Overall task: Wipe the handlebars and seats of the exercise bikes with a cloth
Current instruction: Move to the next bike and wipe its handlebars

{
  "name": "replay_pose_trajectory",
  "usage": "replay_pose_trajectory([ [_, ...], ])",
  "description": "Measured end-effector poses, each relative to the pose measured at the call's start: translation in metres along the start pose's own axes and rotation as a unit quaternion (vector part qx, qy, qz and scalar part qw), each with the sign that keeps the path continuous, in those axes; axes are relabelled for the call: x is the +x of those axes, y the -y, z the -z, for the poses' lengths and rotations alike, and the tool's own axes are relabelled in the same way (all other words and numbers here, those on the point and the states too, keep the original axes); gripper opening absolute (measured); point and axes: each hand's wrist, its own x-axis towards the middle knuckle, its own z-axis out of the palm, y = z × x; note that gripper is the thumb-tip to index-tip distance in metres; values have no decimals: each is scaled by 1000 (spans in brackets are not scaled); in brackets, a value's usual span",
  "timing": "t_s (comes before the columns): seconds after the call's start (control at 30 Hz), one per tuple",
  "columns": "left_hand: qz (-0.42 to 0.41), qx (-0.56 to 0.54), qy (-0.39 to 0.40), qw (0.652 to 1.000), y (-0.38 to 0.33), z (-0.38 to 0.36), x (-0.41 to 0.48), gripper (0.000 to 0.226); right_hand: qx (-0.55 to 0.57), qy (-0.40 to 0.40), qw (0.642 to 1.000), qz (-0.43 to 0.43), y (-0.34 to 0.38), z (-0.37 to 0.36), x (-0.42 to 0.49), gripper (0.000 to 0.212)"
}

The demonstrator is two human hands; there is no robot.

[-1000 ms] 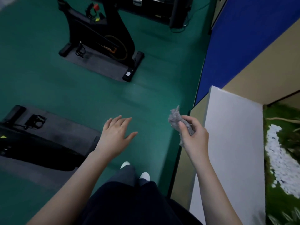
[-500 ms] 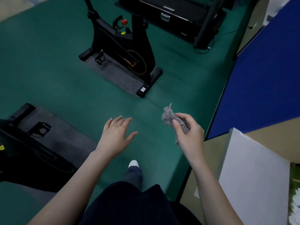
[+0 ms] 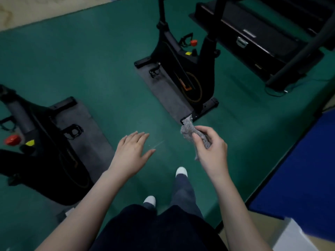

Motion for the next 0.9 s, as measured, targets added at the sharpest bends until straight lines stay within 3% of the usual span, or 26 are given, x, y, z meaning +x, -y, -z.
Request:
replay_pose_trajectory([
  [0.23, 129, -18, -37, 991, -9, 6, 54, 62, 16, 113, 992, 59, 3, -11, 105, 16],
  [0.5, 201, -53, -74, 975, -58, 18, 124, 63, 21, 162, 982, 97, 0, 11, 220, 15],
  [0.9, 325, -57, -92, 939, -36, 30, 150, 63, 10, 272, 951, 150, 20, -41, 293, 15],
])
